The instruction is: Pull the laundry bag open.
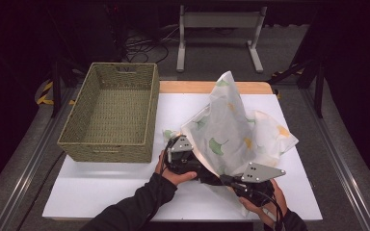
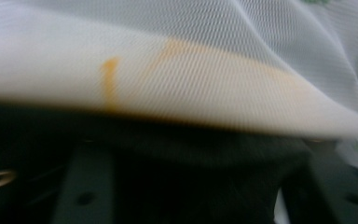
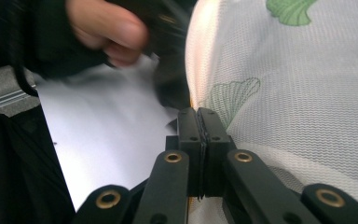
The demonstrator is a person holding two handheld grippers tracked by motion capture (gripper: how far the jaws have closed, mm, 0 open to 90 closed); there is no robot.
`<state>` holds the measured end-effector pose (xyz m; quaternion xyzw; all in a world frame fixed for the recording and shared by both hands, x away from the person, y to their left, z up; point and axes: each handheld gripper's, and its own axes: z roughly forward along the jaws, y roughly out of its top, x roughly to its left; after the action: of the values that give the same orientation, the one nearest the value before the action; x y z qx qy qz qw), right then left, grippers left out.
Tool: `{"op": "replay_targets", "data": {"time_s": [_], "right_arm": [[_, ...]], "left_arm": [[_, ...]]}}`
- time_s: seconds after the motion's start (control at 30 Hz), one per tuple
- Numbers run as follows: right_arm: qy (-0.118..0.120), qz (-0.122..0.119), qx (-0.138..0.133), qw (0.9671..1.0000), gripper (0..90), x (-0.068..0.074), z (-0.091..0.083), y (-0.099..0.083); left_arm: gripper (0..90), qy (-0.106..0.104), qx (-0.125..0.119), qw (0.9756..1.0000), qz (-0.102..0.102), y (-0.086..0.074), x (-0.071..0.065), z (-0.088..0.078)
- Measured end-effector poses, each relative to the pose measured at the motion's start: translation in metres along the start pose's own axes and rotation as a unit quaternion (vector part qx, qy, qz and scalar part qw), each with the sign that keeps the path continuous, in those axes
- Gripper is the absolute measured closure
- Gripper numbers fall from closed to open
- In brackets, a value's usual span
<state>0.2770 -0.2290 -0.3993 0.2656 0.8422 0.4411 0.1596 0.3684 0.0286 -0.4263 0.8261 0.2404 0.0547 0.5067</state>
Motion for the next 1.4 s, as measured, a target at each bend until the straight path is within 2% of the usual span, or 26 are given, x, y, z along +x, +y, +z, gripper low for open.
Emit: {"op": "replay_targets", "data": {"time_s": [0.07, 0.13, 0.2, 0.23, 0.27, 0.3, 0.33, 0.43, 0.47, 0.5, 0.53, 0.6, 0.67, 0.7, 0.73, 0.77, 0.8, 0.83, 0.9, 0.93, 1.0, 1.13, 1.17, 1.23, 1.3, 1.4], "right_arm": [[0.000, 0.002, 0.001, 1.0000, 89.7, 0.000, -0.001, -0.001], [-0.001, 0.003, 0.001, 1.0000, 89.7, -0.001, -0.003, -0.002], [-0.003, 0.005, -0.001, 1.0000, 89.7, 0.000, -0.006, -0.003], [-0.004, 0.007, -0.003, 1.0000, 89.7, -0.001, -0.009, -0.004], [-0.005, 0.007, -0.004, 1.0000, 89.7, -0.001, -0.010, -0.004], [-0.007, 0.009, -0.006, 0.9999, 89.7, -0.001, -0.014, -0.005], [-0.010, 0.011, -0.008, 0.9999, 89.7, -0.001, -0.016, -0.006], [-0.014, 0.015, -0.014, 0.9997, 89.8, -0.002, -0.022, -0.008], [-0.014, 0.016, -0.015, 0.9997, 89.8, -0.002, -0.022, -0.008], [-0.015, 0.016, -0.016, 0.9996, 89.7, -0.003, -0.022, -0.008], [-0.014, 0.017, -0.016, 0.9996, 89.7, -0.002, -0.021, -0.007], [-0.013, 0.011, -0.011, 0.9998, 89.7, 0.000, -0.017, -0.007], [-0.014, 0.008, -0.006, 0.9999, 89.7, 0.000, -0.012, -0.008], [-0.016, 0.009, -0.003, 0.9998, 89.7, -0.001, -0.009, -0.010], [-0.016, 0.009, -0.003, 0.9998, 89.7, -0.001, -0.009, -0.010], [-0.011, 0.014, -0.003, 0.9998, 89.7, -0.002, -0.007, -0.010], [-0.011, 0.014, -0.003, 0.9998, 89.7, -0.002, -0.007, -0.010], [-0.010, 0.013, 0.000, 0.9999, 89.7, -0.002, -0.004, -0.010], [-0.009, 0.012, 0.001, 0.9999, 89.7, -0.001, -0.002, -0.010], [-0.009, 0.012, 0.001, 0.9999, 89.7, -0.001, -0.001, -0.009], [-0.007, 0.011, -0.001, 0.9999, 89.7, -0.002, 0.000, -0.006], [-0.008, 0.003, -0.047, 0.9989, 89.7, -0.002, -0.007, 0.020], [-0.008, 0.003, -0.047, 0.9989, 89.7, -0.002, -0.007, 0.020], [-0.005, -0.003, -0.062, 0.9981, 89.7, 0.002, -0.008, 0.031], [-0.005, -0.012, -0.068, 0.9976, 89.7, 0.007, -0.008, 0.038], [-0.003, -0.019, -0.066, 0.9977, 89.7, 0.013, -0.009, 0.040]], "left_arm": [[34.0, 0.003, -0.003, 1.0000, 0.009, -0.001, -0.001, -0.018], [25.9, 0.020, -0.004, 0.9986, 0.048, -0.002, -0.001, -0.042], [20.9, 0.045, 0.020, 0.9946, 0.092, -0.004, 0.000, -0.057], [17.8, 0.044, 0.027, 0.9936, 0.101, -0.006, 0.001, -0.059], [17.6, 0.052, 0.042, 0.9910, 0.116, -0.009, 0.002, -0.062], [17.2, 0.047, 0.057, 0.9899, 0.121, -0.012, 0.003, -0.061], [15.1, 0.029, 0.078, 0.9886, 0.125, -0.015, 0.006, -0.058], [16.8, 0.037, 0.139, 0.9806, 0.133, -0.026, 0.011, -0.037], [16.5, 0.045, 0.167, 0.9756, 0.135, -0.031, 0.012, -0.025], [16.7, 0.046, 0.176, 0.9746, 0.130, -0.035, 0.013, -0.016], [17.2, 0.031, 0.175, 0.9770, 0.118, -0.039, 0.017, -0.008], [20.5, 0.021, 0.150, 0.9843, 0.090, -0.040, 0.023, -0.002], [30.2, 0.021, 0.129, 0.9887, 0.074, -0.039, 0.029, 0.002], [34.2, 0.020, 0.123, 0.9895, 0.073, -0.039, 0.029, 0.003], [40.1, 0.020, 0.123, 0.9895, 0.073, -0.039, 0.029, 0.003], [40.1, 0.014, 0.117, 0.9898, 0.081, -0.037, 0.030, 0.003], [64.8, 0.014, 0.117, 0.9898, 0.081, -0.037, 0.030, 0.003], [64.8, 0.009, 0.114, 0.9897, 0.086, -0.037, 0.030, 0.003], [79.0, -0.011, 0.109, 0.9906, 0.082, -0.036, 0.029, 0.004], [82.5, -0.032, 0.109, 0.9908, 0.074, -0.035, 0.029, 0.004], [83.7, -0.074, 0.090, 0.9907, 0.071, -0.032, 0.029, 0.002], [83.5, -0.095, 0.036, 0.9907, 0.090, -0.014, 0.012, -0.005], [83.4, -0.095, 0.036, 0.9907, 0.090, -0.014, 0.012, -0.005], [83.4, -0.097, 0.019, 0.9904, 0.097, -0.003, 0.003, -0.003], [83.3, -0.086, 0.001, 0.9917, 0.096, 0.005, -0.005, 0.003], [83.3, -0.067, -0.016, 0.9956, 0.063, 0.010, -0.004, 0.021]]}}
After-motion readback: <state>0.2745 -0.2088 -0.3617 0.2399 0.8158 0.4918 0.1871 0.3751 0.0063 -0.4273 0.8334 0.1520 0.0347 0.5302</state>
